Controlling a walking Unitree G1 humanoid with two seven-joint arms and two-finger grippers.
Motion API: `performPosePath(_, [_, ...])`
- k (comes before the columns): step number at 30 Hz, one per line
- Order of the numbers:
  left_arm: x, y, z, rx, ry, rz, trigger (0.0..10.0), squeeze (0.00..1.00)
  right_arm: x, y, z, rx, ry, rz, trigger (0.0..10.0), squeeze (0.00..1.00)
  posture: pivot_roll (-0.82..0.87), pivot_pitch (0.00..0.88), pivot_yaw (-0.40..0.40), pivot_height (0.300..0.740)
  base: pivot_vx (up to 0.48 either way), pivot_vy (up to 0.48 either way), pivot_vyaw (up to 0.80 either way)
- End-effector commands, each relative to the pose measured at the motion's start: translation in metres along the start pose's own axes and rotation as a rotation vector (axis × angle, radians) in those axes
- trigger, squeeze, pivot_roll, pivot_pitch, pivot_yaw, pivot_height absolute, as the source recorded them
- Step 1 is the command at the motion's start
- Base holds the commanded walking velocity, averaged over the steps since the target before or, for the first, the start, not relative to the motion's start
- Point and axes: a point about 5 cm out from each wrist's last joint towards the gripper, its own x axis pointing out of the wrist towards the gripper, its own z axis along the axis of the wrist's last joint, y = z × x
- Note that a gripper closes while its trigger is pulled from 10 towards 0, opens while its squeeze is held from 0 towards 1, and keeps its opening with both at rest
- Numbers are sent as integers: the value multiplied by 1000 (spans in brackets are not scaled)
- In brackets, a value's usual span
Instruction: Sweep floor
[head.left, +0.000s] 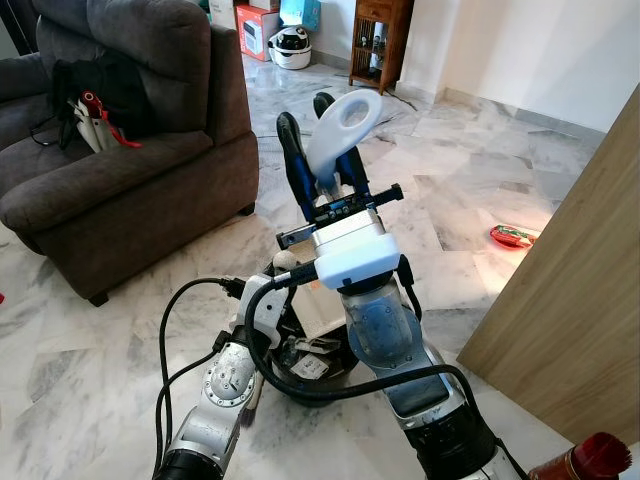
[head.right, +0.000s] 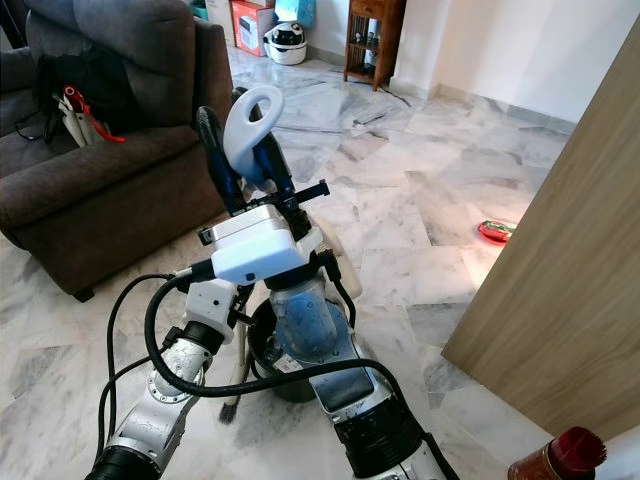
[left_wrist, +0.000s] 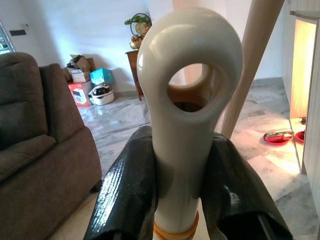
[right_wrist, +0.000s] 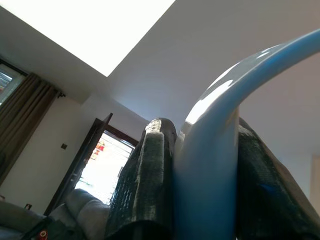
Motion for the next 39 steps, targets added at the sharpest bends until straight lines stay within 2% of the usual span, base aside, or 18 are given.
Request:
performPosePath(1, [5,-1,12,11,-73,-16,10000,0,6,-2,20,-11,-119,-6,10000,0,28,0,-9,740,0,0,0])
performPosePath(7, [5,-2,12,11,-75,-18,10000,0,5,0,18,-20,-114,9,10000,0,28,0,-11,740,0,0,0])
performPosePath(9, [5,-2,13,12,-76,-17,10000,0,5,2,19,-60,-135,40,10000,0,29,0,-11,740,0,0,0])
performPosePath(17, [5,-2,12,12,-76,-18,10000,0,3,4,20,-84,-144,48,10000,0,29,0,-11,740,0,0,0])
performPosePath(39, [7,-3,15,13,-83,-20,10000,0,1,6,18,-127,-148,70,10000,0,26,0,-13,740,0,0,0])
